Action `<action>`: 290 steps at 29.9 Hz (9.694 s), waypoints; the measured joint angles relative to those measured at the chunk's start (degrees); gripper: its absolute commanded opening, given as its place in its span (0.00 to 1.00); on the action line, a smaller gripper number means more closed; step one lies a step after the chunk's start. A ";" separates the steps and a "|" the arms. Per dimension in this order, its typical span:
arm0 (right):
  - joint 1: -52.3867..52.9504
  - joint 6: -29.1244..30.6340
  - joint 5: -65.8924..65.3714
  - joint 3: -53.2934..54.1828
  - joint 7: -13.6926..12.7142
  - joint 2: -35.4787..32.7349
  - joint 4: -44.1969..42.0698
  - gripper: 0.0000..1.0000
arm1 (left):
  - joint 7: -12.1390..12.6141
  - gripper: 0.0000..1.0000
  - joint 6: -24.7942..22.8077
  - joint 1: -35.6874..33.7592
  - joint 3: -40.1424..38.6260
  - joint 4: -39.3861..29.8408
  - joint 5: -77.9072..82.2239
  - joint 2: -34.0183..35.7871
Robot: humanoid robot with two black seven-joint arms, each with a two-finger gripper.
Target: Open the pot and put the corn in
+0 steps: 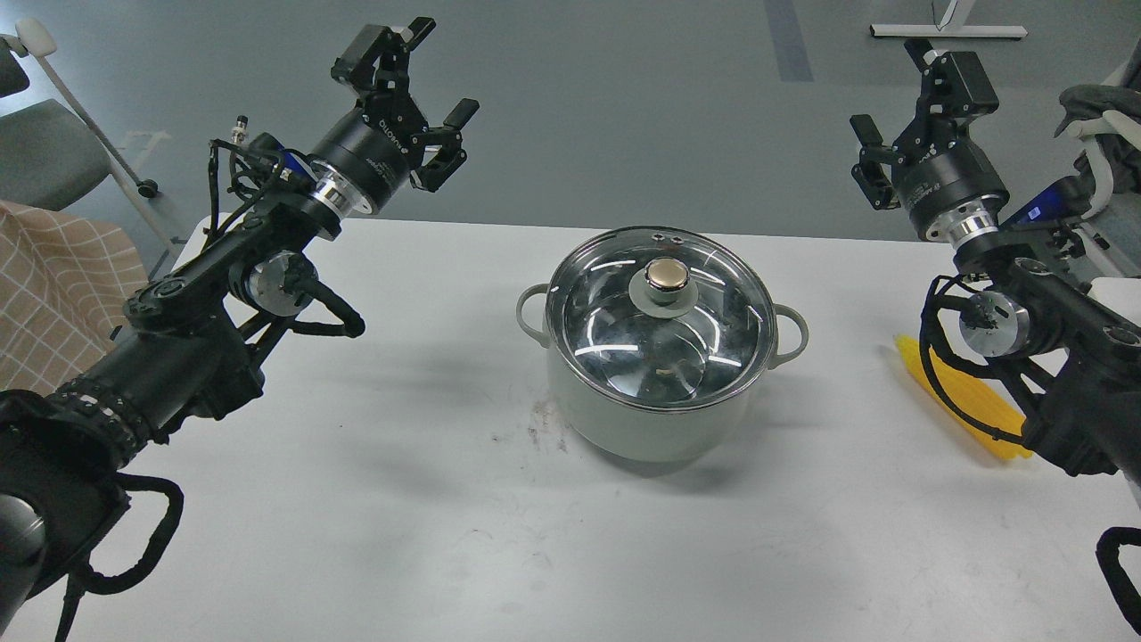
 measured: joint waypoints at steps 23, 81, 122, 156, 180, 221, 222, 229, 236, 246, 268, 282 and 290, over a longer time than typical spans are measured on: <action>0.03 -0.60 0.06 0.70 0.00 -0.08 -0.84 1.00 | 0.39 0.98 1.02 -0.23 0.27 -0.16 0.02 2.11; -1.50 -1.67 2.31 0.12 0.00 -3.15 -1.75 1.00 | -0.88 0.98 10.21 -0.78 -0.92 -39.84 67.00 10.61; -6.56 -3.96 2.40 0.38 0.00 -8.06 3.19 1.00 | -0.06 0.89 20.73 -0.43 11.60 -19.00 104.27 -5.44; -6.76 -3.96 2.40 0.70 0.00 -9.45 3.66 1.00 | -0.32 0.00 20.66 -3.16 8.72 -31.82 104.25 10.03; -7.95 -3.89 2.39 0.70 0.00 -10.09 4.30 1.00 | -3.15 0.00 47.03 35.72 -0.68 -27.00 102.35 33.89; -9.45 -3.88 2.26 0.68 0.00 -10.11 5.14 1.00 | -4.94 0.91 53.40 38.75 -0.18 -12.43 92.08 23.96; -9.39 -3.87 2.06 0.65 0.00 -10.31 5.20 1.00 | -4.94 0.91 53.40 38.52 -0.41 -13.38 90.02 24.29; -8.04 -3.77 -3.39 -1.58 0.00 -16.99 8.18 1.00 | -4.94 0.92 50.75 32.76 -0.93 -23.13 67.59 29.63; -5.96 -3.61 -20.76 -7.30 0.00 -27.76 13.50 1.00 | -4.94 0.92 35.96 23.81 -3.00 -31.36 37.49 32.19; -3.52 -6.66 -65.27 -21.11 0.01 -36.43 14.90 1.00 | -4.94 0.92 16.62 21.51 -11.89 -34.07 12.25 30.40; -4.33 -14.49 -80.28 -35.15 0.00 -24.55 1.47 0.54 | -4.93 0.92 14.42 22.44 -14.04 -36.47 11.07 30.90; -4.25 -16.07 -80.75 -37.29 -0.01 -24.75 2.17 0.01 | -4.93 0.92 14.42 22.44 -14.13 -36.55 11.07 30.82; 7.43 -14.74 -78.81 -37.11 0.01 -32.60 13.42 0.02 | -4.93 0.92 14.42 22.44 -14.83 -36.58 11.07 30.89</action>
